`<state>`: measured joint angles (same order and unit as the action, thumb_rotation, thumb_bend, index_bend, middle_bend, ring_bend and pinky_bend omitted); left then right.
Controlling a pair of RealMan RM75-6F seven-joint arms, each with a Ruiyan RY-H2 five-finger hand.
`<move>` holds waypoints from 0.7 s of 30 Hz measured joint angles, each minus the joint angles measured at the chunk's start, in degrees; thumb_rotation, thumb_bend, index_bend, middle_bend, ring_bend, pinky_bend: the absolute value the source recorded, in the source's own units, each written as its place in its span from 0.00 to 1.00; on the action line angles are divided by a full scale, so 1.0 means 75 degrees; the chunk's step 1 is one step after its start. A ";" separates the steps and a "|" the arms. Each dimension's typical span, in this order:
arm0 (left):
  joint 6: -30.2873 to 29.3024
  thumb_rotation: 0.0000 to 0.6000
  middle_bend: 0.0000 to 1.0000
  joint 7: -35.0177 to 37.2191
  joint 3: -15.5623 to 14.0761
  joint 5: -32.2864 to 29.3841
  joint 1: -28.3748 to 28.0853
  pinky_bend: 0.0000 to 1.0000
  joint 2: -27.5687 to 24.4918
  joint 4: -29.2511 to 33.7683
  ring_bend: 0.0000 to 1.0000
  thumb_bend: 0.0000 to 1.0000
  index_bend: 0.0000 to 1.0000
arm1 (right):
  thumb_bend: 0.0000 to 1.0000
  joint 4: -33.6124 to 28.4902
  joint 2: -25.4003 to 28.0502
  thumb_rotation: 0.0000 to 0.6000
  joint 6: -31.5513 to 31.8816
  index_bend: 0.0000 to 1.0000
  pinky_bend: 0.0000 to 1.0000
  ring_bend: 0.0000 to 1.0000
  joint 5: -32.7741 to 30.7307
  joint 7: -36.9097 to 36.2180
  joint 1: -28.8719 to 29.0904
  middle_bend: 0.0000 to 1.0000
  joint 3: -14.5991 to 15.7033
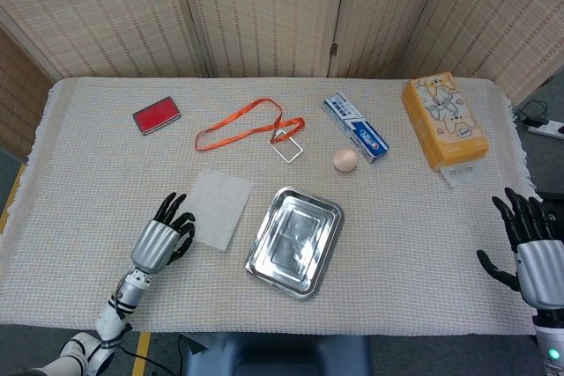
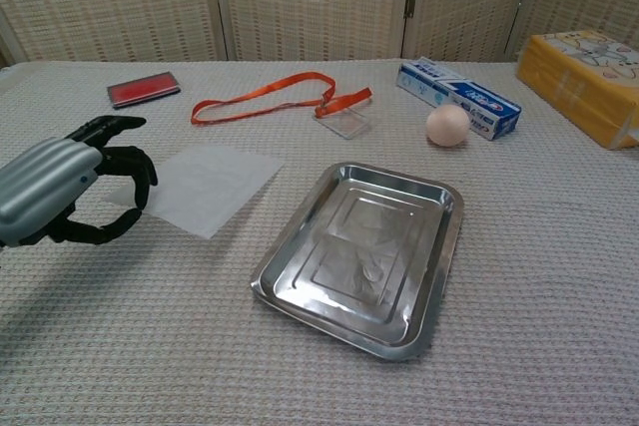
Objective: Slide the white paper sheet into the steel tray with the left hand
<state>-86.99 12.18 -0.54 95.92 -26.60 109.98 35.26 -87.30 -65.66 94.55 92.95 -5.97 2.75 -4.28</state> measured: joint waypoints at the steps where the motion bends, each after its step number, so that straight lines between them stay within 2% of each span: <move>1: -0.0020 1.00 0.43 -0.0017 0.0011 0.0004 -0.0014 0.01 -0.0014 0.0070 0.04 0.55 0.70 | 0.33 -0.0007 0.0007 1.00 0.0013 0.00 0.00 0.00 0.0006 -0.0008 -0.0007 0.00 0.0002; 8: -0.0216 1.00 0.43 -0.0288 0.0035 0.0140 -0.0152 0.01 -0.0177 0.0771 0.04 0.55 0.71 | 0.33 -0.0063 0.0074 1.00 0.0148 0.00 0.00 0.00 0.0068 -0.0069 -0.0067 0.00 0.0007; 21: -0.0727 1.00 0.45 -0.0962 -0.0098 0.0707 -0.0276 0.01 -0.0739 0.2722 0.04 0.55 0.72 | 0.33 -0.0182 0.0066 1.00 0.0283 0.00 0.00 0.00 0.0235 0.0085 -0.0134 0.00 0.0061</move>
<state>-92.44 4.96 -1.28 101.22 -28.67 104.44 55.67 -88.66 -65.17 96.68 94.71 -5.33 1.75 -3.82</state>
